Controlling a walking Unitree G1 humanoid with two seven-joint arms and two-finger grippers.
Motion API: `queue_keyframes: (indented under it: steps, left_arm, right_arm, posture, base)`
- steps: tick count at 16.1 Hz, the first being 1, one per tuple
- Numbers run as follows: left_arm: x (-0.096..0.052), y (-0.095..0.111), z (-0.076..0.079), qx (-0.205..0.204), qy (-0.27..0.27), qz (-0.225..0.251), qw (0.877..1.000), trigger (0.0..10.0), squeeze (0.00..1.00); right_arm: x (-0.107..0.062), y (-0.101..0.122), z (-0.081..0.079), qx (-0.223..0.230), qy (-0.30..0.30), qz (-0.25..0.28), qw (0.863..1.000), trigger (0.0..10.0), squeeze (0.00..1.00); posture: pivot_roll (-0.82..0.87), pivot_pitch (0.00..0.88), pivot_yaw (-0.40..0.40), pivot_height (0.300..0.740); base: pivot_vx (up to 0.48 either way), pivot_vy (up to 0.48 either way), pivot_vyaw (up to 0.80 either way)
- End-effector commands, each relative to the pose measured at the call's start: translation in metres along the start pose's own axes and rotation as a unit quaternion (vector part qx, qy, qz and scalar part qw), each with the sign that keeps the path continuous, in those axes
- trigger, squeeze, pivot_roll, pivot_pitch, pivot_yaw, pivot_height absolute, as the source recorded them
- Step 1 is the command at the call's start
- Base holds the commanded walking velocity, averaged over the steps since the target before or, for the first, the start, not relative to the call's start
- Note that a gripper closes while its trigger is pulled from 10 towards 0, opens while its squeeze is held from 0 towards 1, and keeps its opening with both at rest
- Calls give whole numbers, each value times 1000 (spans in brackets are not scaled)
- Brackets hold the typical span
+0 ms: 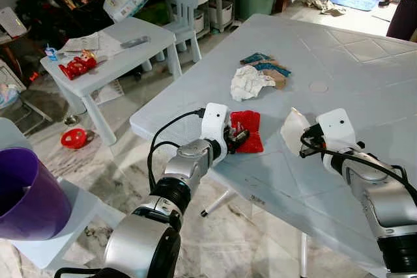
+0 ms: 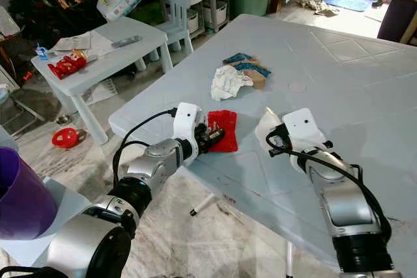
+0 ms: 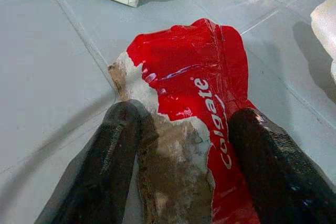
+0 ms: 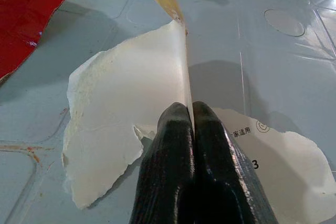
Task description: Picking trash to rubbish bin
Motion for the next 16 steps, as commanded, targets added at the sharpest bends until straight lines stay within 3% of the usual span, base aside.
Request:
queue_keyframes:
  steps: [1,5,12,13,16]
  left_arm:
    - [0,-25,-3,-8,15,-44,999,0,0]
    - [-2,-12,-9,0,26,-2,1000,0,0]
    - [-5,-5,-6,-38,13,49,998,0,0]
    - [-6,-4,-3,-23,5,58,998,0,0]
    - [-12,7,-4,-28,2,109,994,0,0]
  right_arm:
    - [-2,4,1,0,-2,9,1000,0,0]
    - [1,6,-5,4,6,15,1000,0,0]
    - [5,11,-7,7,10,25,1000,0,0]
    - [6,13,-8,9,10,28,1000,0,0]
    - [10,19,-10,12,11,38,999,0,0]
  posture:
    - [-126,54,82,740]
    - [-119,51,80,740]
    - [-111,39,69,740]
    - [-107,32,67,740]
    - [-96,26,62,740]
  base:
    - [0,0,0]
    - [0,0,0]
    - [0,0,0]
    - [0,0,0]
    - [0,0,0]
Point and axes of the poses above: a point about 5 cm out from each wrist's last joint towards the gripper, its own x axis pointing out of the wrist towards the gripper, its own y axis along the axis of the wrist's last joint, z = x × y, the point moved 4 cm from there along x, pointing out of the wrist towards the gripper, and after that the axes turned 11 degrees about -x, right-handed, at the moved point
